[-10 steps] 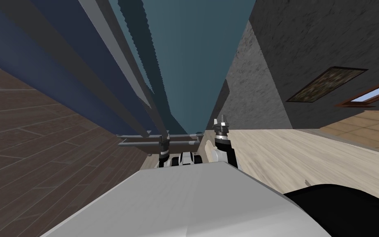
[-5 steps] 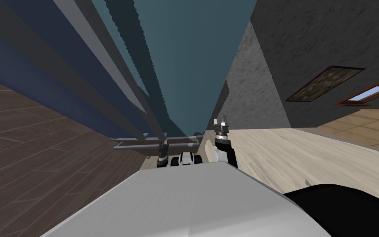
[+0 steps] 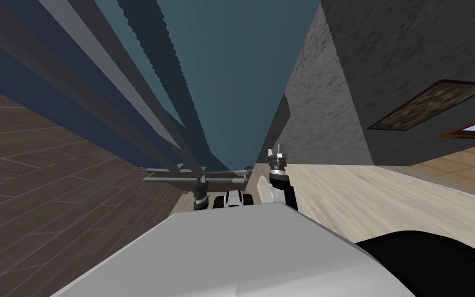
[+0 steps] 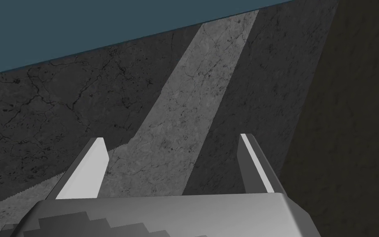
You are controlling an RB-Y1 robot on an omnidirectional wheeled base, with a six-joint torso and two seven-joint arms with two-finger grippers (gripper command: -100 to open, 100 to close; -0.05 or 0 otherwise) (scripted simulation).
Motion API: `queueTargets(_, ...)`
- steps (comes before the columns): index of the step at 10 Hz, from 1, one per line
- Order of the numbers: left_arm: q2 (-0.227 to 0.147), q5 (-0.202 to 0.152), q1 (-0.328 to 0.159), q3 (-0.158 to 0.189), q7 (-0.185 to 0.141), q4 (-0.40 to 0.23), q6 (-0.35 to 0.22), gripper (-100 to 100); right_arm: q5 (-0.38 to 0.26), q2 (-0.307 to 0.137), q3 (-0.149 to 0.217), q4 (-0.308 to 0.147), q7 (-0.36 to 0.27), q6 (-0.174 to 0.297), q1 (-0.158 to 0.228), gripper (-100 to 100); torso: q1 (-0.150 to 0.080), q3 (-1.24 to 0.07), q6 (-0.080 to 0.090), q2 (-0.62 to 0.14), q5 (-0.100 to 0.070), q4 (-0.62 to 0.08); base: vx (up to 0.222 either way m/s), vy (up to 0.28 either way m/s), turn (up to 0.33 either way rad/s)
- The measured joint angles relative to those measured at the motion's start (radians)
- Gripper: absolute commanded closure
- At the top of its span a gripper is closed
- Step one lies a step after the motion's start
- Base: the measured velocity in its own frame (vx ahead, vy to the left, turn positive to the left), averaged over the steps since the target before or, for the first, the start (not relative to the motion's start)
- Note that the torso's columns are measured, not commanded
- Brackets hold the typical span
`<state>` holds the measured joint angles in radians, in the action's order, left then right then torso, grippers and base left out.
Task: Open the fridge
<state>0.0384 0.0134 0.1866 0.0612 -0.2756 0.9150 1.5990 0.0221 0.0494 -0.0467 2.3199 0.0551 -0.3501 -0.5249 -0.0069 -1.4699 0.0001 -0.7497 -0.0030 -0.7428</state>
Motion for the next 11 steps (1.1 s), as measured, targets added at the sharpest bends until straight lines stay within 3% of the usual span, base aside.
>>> queueTargets(5,0.008,-0.042,0.074,0.050,0.022,0.132,-0.089,100,0.000,0.000,0.000,0.000,0.000,0.000,0.000,0,-0.002,-0.002,-0.001,-0.001,-0.006,-0.006,-0.119,-0.211,0.144)
queueTargets(8,0.012,-0.065,0.084,0.079,0.038,0.154,-0.108,100,0.000,0.000,0.000,0.000,0.000,0.000,0.000,0,0.001,-0.004,0.000,0.003,-0.007,-0.007,-0.069,-0.136,0.077)
queueTargets(11,0.011,-0.081,0.106,0.086,0.041,0.164,-0.121,100,0.000,0.000,0.000,0.000,0.000,0.000,0.000,0,-0.002,-0.003,-0.006,0.002,-0.004,-0.002,-0.011,-0.124,0.087)
